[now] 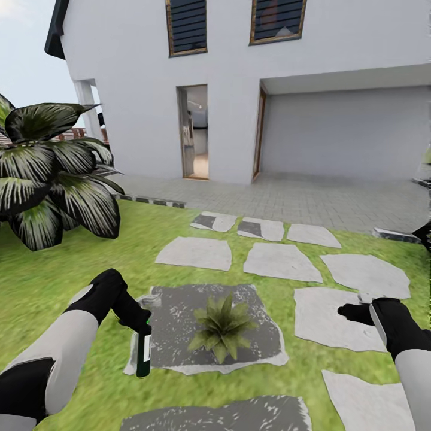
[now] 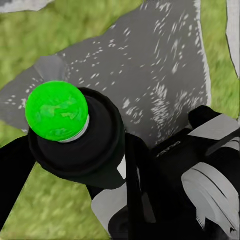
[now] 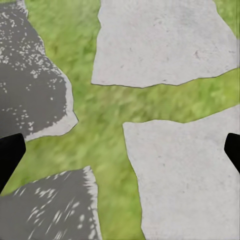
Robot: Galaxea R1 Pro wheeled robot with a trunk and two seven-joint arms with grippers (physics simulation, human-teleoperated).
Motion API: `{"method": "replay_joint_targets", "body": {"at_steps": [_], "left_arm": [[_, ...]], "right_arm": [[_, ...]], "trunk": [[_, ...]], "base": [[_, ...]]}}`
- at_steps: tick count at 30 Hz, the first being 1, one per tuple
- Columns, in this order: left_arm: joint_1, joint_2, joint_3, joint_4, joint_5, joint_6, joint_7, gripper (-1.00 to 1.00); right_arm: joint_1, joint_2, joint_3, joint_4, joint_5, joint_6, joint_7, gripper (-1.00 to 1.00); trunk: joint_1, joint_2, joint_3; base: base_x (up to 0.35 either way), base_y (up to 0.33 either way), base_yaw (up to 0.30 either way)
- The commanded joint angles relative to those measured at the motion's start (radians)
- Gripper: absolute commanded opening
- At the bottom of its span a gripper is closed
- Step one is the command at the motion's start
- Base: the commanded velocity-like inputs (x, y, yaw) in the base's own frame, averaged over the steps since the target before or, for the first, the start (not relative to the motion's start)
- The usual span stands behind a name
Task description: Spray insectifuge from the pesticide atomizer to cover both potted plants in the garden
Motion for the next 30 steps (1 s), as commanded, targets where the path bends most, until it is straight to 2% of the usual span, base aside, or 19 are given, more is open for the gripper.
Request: {"method": "replay_joint_targets", "body": {"at_steps": [1, 5, 13, 20, 30], "left_arm": [[0.000, -0.001, 0.004, -0.001, -0.018, 0.009, -0.008, -1.00], [0.004, -0.001, 0.001, 0.000, -0.055, 0.008, -0.007, -1.00], [0.010, -0.001, 0.000, 0.002, -0.082, 0.004, -0.005, -1.00], [0.010, -0.001, 0.000, 0.076, -0.169, 0.001, -0.004, -1.00], [0.010, -0.002, 0.000, 0.084, -0.181, -0.012, -0.003, -1.00]], "right_arm": [[-0.001, 0.001, -0.003, -0.001, 0.011, 0.004, 0.009, 1.00], [-0.001, 0.001, -0.003, -0.001, 0.011, 0.004, 0.009, 1.00], [-0.001, 0.001, -0.002, -0.001, 0.010, 0.004, 0.009, 1.00], [-0.001, 0.001, -0.003, -0.001, 0.011, 0.004, 0.008, 1.00], [-0.001, 0.001, -0.003, -0.001, 0.010, 0.004, 0.009, 1.00]], "trunk": [[0.000, 0.000, -0.002], [0.000, 0.000, -0.008], [0.000, 0.000, -0.015], [0.000, 0.000, -0.020], [0.000, 0.000, -0.035]], "base": [[0.337, 0.000, -0.170], [0.337, 0.000, -0.172], [0.318, 0.000, -0.118], [0.208, 0.000, -0.005], [0.011, 0.000, 0.000]]}}
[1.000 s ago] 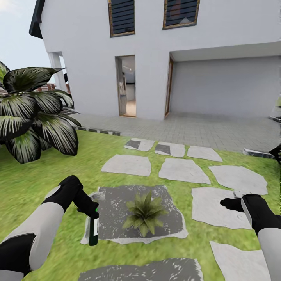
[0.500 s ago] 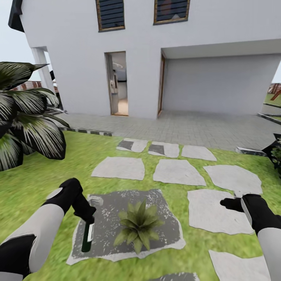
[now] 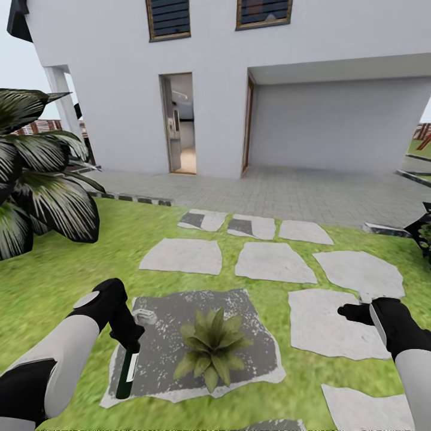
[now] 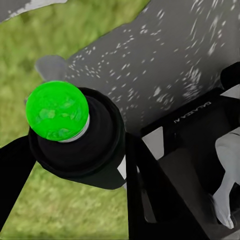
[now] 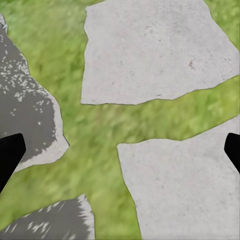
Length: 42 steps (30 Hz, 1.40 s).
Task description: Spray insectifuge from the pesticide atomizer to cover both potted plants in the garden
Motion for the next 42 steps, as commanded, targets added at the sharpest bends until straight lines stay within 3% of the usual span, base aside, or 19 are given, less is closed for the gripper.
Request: {"method": "replay_joint_targets", "body": {"at_steps": [1, 18, 35, 42], "left_arm": [[-0.001, -0.001, 0.006, -0.001, -0.011, 0.009, -0.008, -1.00], [-0.001, -0.002, 0.005, -0.002, -0.011, 0.010, -0.008, -1.00], [-0.001, -0.003, 0.006, -0.002, -0.011, 0.010, -0.008, -1.00], [-0.001, -0.001, 0.006, 0.005, -0.012, 0.010, -0.008, -1.00]], "right_arm": [[-0.001, 0.000, -0.003, -0.001, 0.011, 0.004, 0.008, 1.00], [-0.001, 0.000, -0.002, -0.001, 0.011, 0.004, 0.008, 1.00], [-0.001, 0.000, -0.002, -0.001, 0.011, 0.004, 0.008, 1.00], [-0.001, 0.000, -0.003, -0.001, 0.011, 0.004, 0.008, 1.00]], "trunk": [[0.000, -0.001, -0.003], [0.000, -0.001, -0.022], [0.000, -0.001, -0.030], [0.000, -0.001, -0.032]], "base": [[0.000, 0.000, 0.000], [0.083, 0.019, -0.007], [0.143, 0.085, -0.262], [0.002, 0.000, -0.046]]}}
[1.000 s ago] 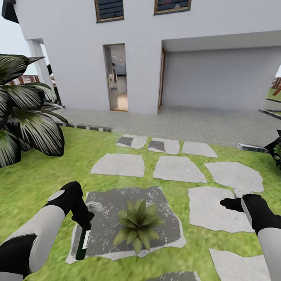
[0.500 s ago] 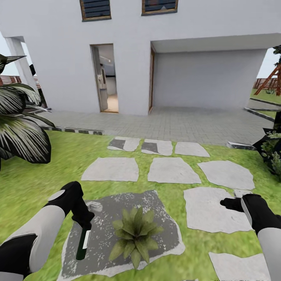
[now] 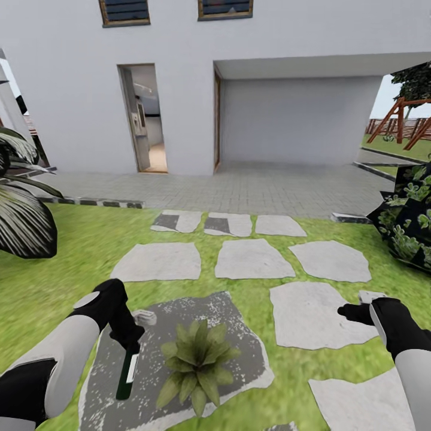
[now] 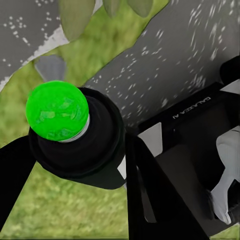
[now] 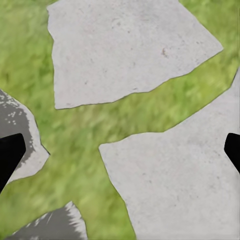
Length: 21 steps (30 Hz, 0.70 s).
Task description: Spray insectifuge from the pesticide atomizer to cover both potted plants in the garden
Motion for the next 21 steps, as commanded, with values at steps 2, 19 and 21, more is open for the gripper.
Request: {"method": "replay_joint_targets", "body": {"at_steps": [2, 19, 21], "left_arm": [[-0.001, -0.001, 0.006, 0.006, -0.011, 0.009, -0.007, -1.00], [-0.001, -0.012, 0.005, 0.017, -0.011, 0.009, -0.007, -1.00], [-0.001, -0.016, 0.005, 0.016, -0.011, 0.009, -0.007, -1.00]], "right_arm": [[-0.001, 0.000, -0.004, -0.001, 0.010, 0.004, 0.009, 1.00], [-0.001, 0.000, -0.004, -0.001, 0.010, 0.004, 0.009, 1.00], [-0.001, 0.000, -0.004, -0.001, 0.010, 0.004, 0.009, 1.00]], "trunk": [[0.000, 0.000, -0.003], [0.000, 0.000, -0.028], [0.000, 0.000, -0.031]], "base": [[0.000, 0.000, -0.002], [0.000, 0.000, 0.000], [0.000, 0.000, 0.000]]}}
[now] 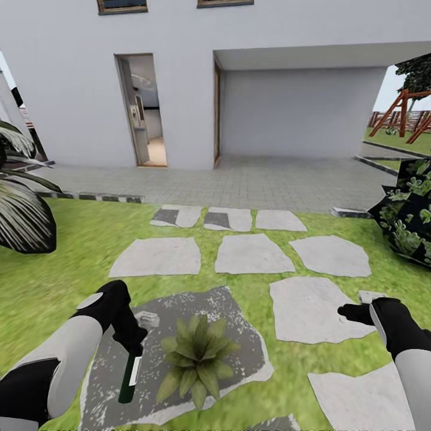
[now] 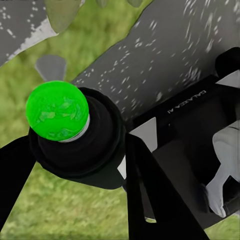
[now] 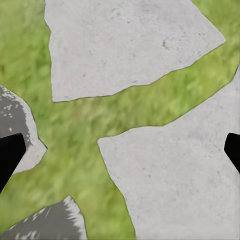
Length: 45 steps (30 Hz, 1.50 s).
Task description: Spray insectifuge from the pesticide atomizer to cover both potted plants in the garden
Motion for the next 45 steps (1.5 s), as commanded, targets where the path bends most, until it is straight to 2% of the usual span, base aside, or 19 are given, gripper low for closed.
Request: {"method": "replay_joint_targets", "body": {"at_steps": [1, 11, 23, 29, 45], "left_arm": [[-0.001, -0.002, 0.007, -0.001, -0.011, 0.009, -0.007, -1.00], [-0.001, -0.003, 0.007, 0.000, -0.011, -0.032, -0.006, -1.00], [-0.001, -0.004, -0.003, 0.000, -0.011, -0.034, -0.006, -1.00], [-0.001, -0.008, -0.010, -0.001, -0.011, -0.034, -0.006, -1.00], [-0.001, -0.012, -0.010, -0.001, -0.011, -0.034, -0.006, -1.00]], "right_arm": [[-0.001, 0.000, -0.003, -0.001, 0.011, 0.004, 0.009, 1.00], [-0.001, 0.000, -0.003, -0.001, 0.011, 0.004, 0.009, 1.00], [-0.001, 0.000, -0.003, -0.001, 0.011, 0.004, 0.008, 1.00], [-0.001, 0.000, -0.003, 0.000, 0.011, 0.004, 0.007, 1.00], [-0.001, 0.000, -0.003, 0.000, 0.011, 0.013, 0.007, 1.00]], "trunk": [[0.000, 0.000, -0.002], [0.000, 0.000, -0.017], [0.000, 0.000, -0.035], [0.000, 0.000, -0.043], [0.000, 0.000, -0.061]], "base": [[0.000, 0.000, 0.000], [0.000, 0.054, -0.003], [-0.035, 0.290, -0.078], [-0.048, 0.216, -0.193], [-0.001, 0.009, -0.226]]}}
